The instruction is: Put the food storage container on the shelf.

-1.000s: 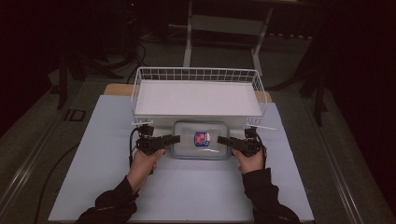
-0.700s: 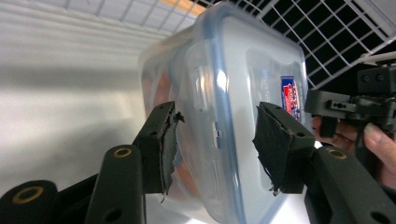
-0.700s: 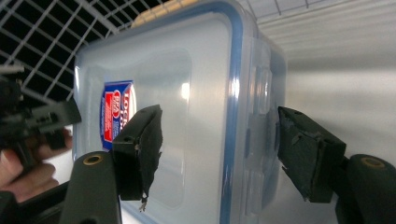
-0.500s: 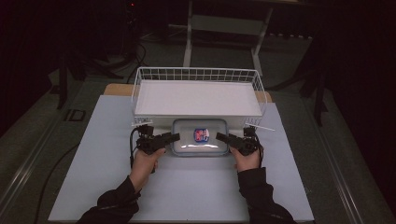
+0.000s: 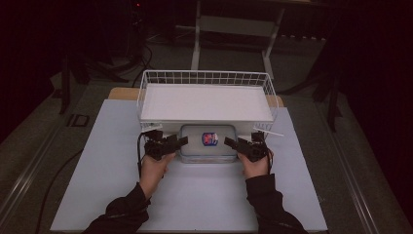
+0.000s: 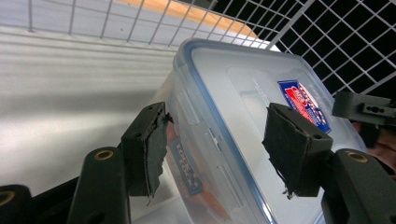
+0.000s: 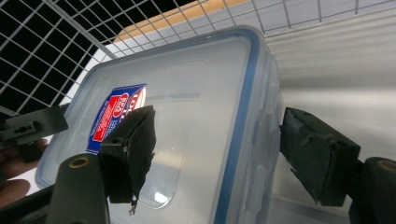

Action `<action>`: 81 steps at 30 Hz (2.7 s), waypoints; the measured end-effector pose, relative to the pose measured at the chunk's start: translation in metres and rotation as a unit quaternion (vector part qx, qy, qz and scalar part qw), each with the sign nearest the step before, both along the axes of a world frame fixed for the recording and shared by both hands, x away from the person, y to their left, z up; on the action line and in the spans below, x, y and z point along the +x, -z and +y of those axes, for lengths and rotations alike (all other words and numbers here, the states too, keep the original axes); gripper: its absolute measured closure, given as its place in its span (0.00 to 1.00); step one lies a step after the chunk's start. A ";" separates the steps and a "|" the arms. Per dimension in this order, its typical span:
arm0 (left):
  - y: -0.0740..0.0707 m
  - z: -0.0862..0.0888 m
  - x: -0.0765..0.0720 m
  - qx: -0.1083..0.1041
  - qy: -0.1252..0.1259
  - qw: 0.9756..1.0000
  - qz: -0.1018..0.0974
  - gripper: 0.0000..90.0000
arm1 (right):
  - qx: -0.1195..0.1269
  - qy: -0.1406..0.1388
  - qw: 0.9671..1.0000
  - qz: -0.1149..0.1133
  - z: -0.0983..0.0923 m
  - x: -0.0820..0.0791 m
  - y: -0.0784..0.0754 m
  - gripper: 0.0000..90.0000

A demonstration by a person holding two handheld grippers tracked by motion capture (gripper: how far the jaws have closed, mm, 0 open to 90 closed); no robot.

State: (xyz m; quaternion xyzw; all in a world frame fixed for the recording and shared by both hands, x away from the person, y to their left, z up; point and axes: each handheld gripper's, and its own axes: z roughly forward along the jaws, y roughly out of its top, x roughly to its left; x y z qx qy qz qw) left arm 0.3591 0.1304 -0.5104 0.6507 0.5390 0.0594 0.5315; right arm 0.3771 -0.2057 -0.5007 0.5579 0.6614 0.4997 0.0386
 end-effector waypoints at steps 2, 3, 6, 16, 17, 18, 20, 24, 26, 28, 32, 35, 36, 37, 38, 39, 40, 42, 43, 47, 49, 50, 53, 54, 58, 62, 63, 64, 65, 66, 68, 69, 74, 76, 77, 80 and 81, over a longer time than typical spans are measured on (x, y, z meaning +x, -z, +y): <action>0.001 0.000 0.001 -0.008 -0.007 1.000 0.005 0.42 | -0.008 0.003 1.000 0.000 0.000 0.000 -0.001 0.30; 0.001 -0.001 0.001 -0.010 -0.011 1.000 0.007 0.41 | -0.010 0.006 1.000 -0.003 0.000 -0.001 -0.002 0.30; 0.000 -0.001 0.001 -0.005 -0.012 1.000 0.006 0.41 | -0.011 0.006 1.000 -0.005 0.001 -0.001 -0.002 0.31; -0.009 0.002 -0.012 -0.008 -0.005 1.000 0.002 0.41 | -0.027 0.001 0.999 -0.045 -0.001 -0.019 -0.014 0.36; -0.010 0.003 -0.014 -0.007 -0.002 1.000 0.003 0.41 | -0.031 0.000 0.998 -0.049 -0.001 -0.021 -0.015 0.36; -0.010 0.003 -0.014 -0.007 -0.002 1.000 0.003 0.41 | -0.031 0.000 0.998 -0.049 -0.001 -0.021 -0.015 0.36; -0.013 0.005 -0.019 -0.005 0.004 1.000 0.006 0.41 | -0.030 -0.005 0.998 -0.052 -0.004 -0.028 -0.019 0.37; -0.019 0.009 -0.027 -0.015 0.020 1.000 0.004 0.41 | -0.023 -0.015 0.998 -0.056 -0.005 -0.039 -0.026 0.41; -0.022 0.012 -0.030 -0.011 0.027 1.000 0.002 0.41 | -0.024 -0.022 0.997 -0.063 -0.004 -0.045 -0.029 0.44; -0.025 0.014 -0.034 -0.008 0.031 0.999 0.001 0.41 | -0.021 -0.030 0.998 -0.060 -0.002 -0.050 -0.031 0.49; -0.028 0.017 -0.044 -0.006 0.048 0.999 -0.011 0.36 | -0.036 -0.059 0.996 -0.055 0.008 -0.059 -0.032 0.65; -0.027 0.018 -0.054 -0.004 0.071 0.997 -0.017 0.31 | -0.040 -0.076 0.995 -0.045 0.014 -0.062 -0.028 0.77; -0.026 0.018 -0.057 -0.003 0.072 0.997 -0.017 0.30 | -0.038 -0.080 0.995 -0.042 0.016 -0.063 -0.026 0.83; -0.024 0.019 -0.060 -0.004 0.073 0.997 -0.014 0.29 | -0.039 -0.086 0.995 -0.038 0.019 -0.064 -0.025 0.89; -0.023 0.020 -0.062 -0.010 0.078 0.997 -0.014 0.28 | -0.041 -0.094 0.994 -0.034 0.021 -0.065 -0.023 0.93; -0.023 0.021 -0.065 -0.011 0.082 0.996 -0.016 0.26 | -0.043 -0.098 0.994 -0.032 0.023 -0.065 -0.021 0.98; -0.022 0.021 -0.068 -0.010 0.085 0.996 -0.020 0.24 | -0.041 -0.104 0.993 -0.028 0.025 -0.065 -0.019 1.00; -0.021 0.021 -0.075 -0.004 0.092 0.995 -0.029 0.22 | -0.050 -0.115 0.992 -0.025 0.030 -0.066 -0.015 1.00; -0.020 0.022 -0.078 0.000 0.096 0.995 -0.030 0.22 | -0.054 -0.119 0.991 -0.024 0.032 -0.067 -0.014 1.00; -0.016 0.024 -0.090 0.017 0.105 0.994 -0.038 0.15 | -0.063 -0.129 0.989 -0.023 0.040 -0.067 -0.009 1.00; -0.015 0.024 -0.094 0.029 0.102 0.993 -0.047 0.11 | -0.067 -0.128 0.989 -0.023 0.043 -0.065 -0.006 1.00; -0.015 0.025 -0.095 0.031 0.102 0.993 -0.050 0.05 | -0.068 -0.131 0.989 -0.019 0.044 -0.065 -0.005 1.00; -0.013 0.025 -0.100 0.051 0.083 0.993 -0.067 0.00 | -0.082 -0.135 0.987 -0.020 0.050 -0.064 -0.001 1.00; -0.013 0.025 -0.101 0.054 0.079 0.992 -0.076 0.00 | -0.085 -0.135 0.987 -0.020 0.051 -0.063 0.000 1.00; -0.011 0.025 -0.099 0.043 0.081 0.993 -0.073 0.00 | -0.085 -0.122 0.989 -0.014 0.055 -0.056 0.005 1.00; -0.010 0.028 -0.099 0.040 0.076 0.994 -0.074 0.00 | -0.083 -0.116 0.990 -0.015 0.058 -0.052 0.009 1.00; -0.009 0.029 -0.098 0.038 0.076 0.994 -0.072 0.00 | -0.082 -0.114 0.990 -0.016 0.059 -0.050 0.009 1.00; -0.009 0.030 -0.098 0.034 0.075 0.994 -0.072 0.00 | -0.084 -0.113 0.990 -0.017 0.060 -0.049 0.009 1.00; -0.008 0.030 -0.097 0.035 0.073 0.994 -0.072 0.00 | -0.083 -0.110 0.990 -0.017 0.061 -0.048 0.009 1.00; -0.008 0.030 -0.097 0.041 0.071 0.994 -0.073 0.00 | -0.079 -0.109 0.991 -0.015 0.062 -0.046 0.009 1.00; -0.007 0.030 -0.099 0.050 0.069 0.993 -0.080 0.00 | -0.080 -0.106 0.991 -0.015 0.066 -0.043 0.009 1.00; -0.007 0.030 -0.099 0.053 0.072 0.993 -0.081 0.00 | -0.083 -0.104 0.991 -0.019 0.067 -0.042 0.009 1.00; -0.006 0.030 -0.099 0.048 0.074 0.993 -0.081 0.00 | -0.079 -0.086 0.993 -0.018 0.067 -0.033 0.011 1.00; -0.006 0.030 -0.099 0.054 0.075 0.992 -0.082 0.00 | -0.082 -0.083 0.993 -0.022 0.069 -0.030 0.011 1.00; -0.007 0.029 -0.101 0.067 0.071 0.991 -0.091 0.00 | -0.081 -0.080 0.993 -0.022 0.070 -0.029 0.012 1.00; -0.009 0.029 -0.102 0.067 0.071 0.991 -0.095 0.00 | -0.094 -0.078 0.992 -0.028 0.074 -0.024 0.011 1.00; -0.009 0.030 -0.101 0.061 0.072 0.991 -0.093 0.00 | -0.092 -0.077 0.992 -0.027 0.074 -0.022 0.011 1.00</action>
